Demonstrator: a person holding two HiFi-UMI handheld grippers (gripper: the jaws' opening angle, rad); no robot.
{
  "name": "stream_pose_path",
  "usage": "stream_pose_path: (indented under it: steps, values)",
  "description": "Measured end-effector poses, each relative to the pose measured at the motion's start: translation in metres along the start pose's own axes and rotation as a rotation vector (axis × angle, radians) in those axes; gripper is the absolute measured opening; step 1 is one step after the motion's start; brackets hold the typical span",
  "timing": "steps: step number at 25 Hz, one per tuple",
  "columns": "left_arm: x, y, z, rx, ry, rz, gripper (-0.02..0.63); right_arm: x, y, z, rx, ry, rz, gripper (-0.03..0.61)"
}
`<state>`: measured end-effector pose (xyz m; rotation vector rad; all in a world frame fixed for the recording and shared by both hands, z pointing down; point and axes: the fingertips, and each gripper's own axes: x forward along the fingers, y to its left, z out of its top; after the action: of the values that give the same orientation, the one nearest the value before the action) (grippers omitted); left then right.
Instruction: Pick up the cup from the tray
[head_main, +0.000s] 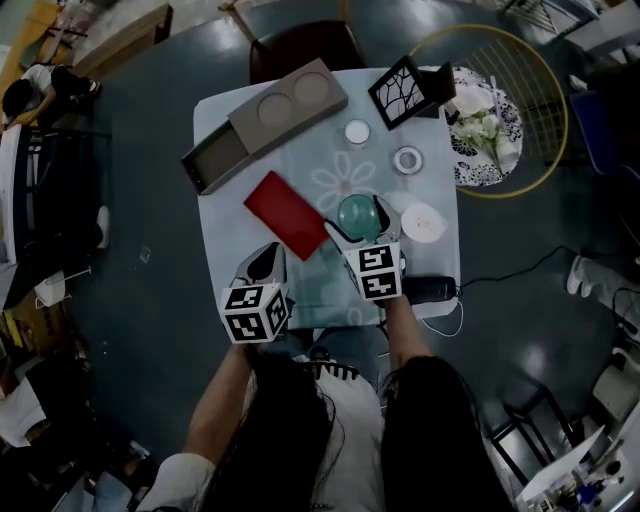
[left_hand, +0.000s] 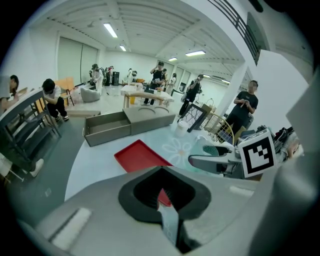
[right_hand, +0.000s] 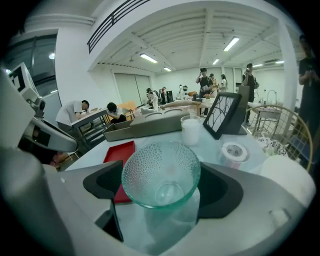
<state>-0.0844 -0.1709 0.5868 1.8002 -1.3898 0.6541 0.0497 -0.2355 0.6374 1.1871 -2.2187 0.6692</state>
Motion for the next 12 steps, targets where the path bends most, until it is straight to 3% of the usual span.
stream_pose_path:
  steps: [6, 12]
  values:
    - [-0.007, 0.010, 0.001, -0.014, -0.018, 0.021, 0.000, -0.012, 0.009, 0.018, 0.001, -0.065, 0.039, 0.571]
    - [-0.014, -0.004, 0.006, -0.014, -0.063, -0.030, 0.000, -0.040, 0.009, 0.052, 0.029, -0.180, 0.014, 0.580]
